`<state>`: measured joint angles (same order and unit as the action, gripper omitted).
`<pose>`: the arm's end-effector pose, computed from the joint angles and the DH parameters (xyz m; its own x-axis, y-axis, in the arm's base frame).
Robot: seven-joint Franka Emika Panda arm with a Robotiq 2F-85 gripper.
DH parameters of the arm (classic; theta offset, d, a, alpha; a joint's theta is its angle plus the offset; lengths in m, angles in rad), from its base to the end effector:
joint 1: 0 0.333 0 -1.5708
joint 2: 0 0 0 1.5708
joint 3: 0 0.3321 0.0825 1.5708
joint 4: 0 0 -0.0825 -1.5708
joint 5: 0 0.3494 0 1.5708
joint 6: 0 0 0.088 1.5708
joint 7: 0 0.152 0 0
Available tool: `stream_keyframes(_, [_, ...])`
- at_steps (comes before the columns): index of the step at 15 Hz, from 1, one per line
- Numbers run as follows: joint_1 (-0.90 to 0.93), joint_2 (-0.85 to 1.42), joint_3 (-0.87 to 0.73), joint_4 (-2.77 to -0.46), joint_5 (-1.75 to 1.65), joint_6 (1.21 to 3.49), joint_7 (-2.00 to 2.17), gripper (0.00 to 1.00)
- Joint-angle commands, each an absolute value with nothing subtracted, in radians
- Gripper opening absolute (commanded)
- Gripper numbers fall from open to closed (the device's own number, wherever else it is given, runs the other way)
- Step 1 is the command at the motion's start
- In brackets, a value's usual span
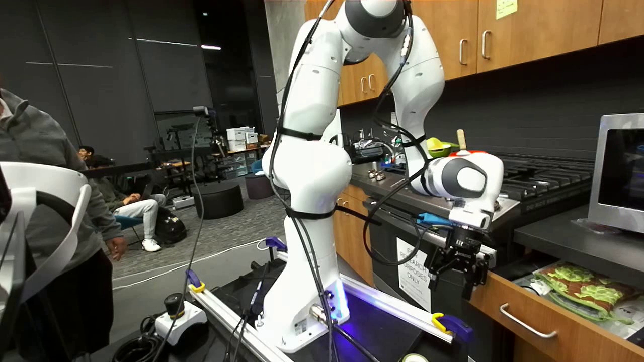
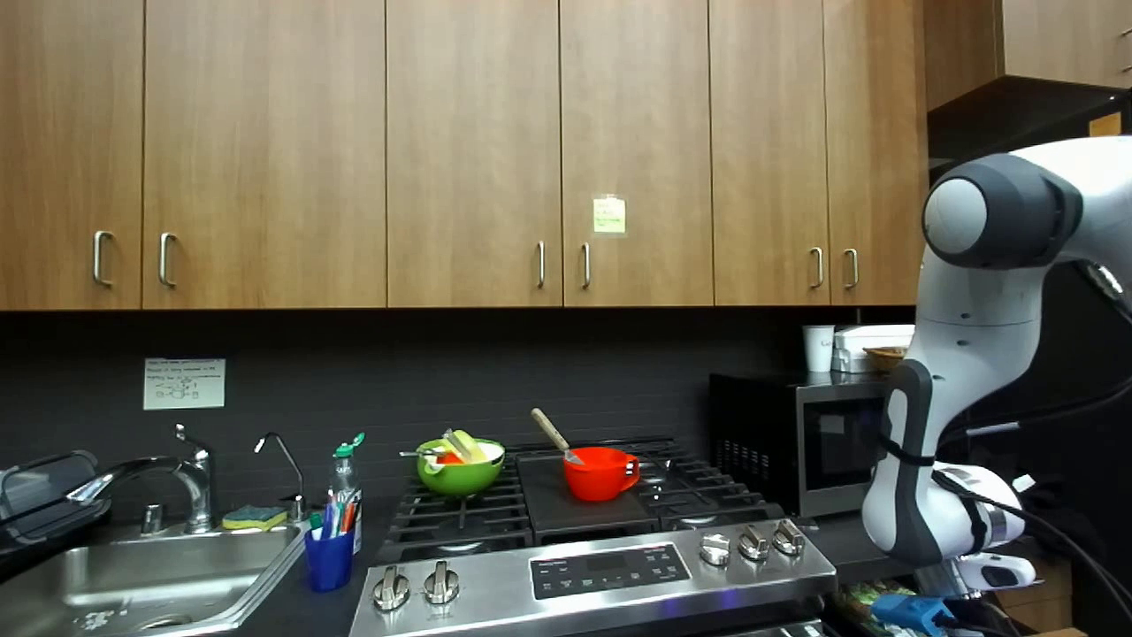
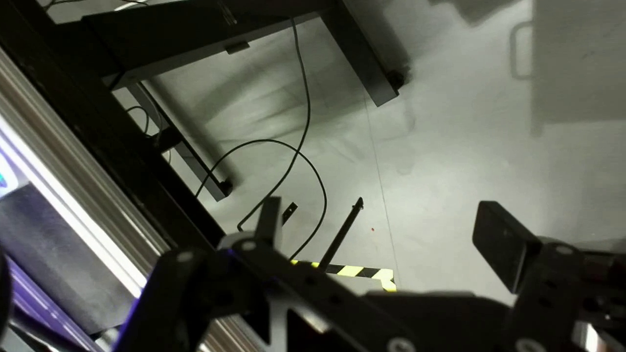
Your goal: Close the top drawer of the kitchen unit
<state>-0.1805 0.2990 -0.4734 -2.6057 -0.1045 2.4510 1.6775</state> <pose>0.2707 -0.2354 0.1438 -0.5786 -0.7896 0.2046 -0.6875 0.6070 0.3987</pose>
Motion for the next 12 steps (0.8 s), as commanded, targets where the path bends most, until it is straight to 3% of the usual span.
stream_keyframes(1, [-0.138, 0.244, -0.504, -2.658, -0.204, 2.574, 1.772, 1.0])
stream_keyframes(12, [-0.086, 0.085, -0.349, -2.786, -0.143, 2.887, 1.707, 1.0])
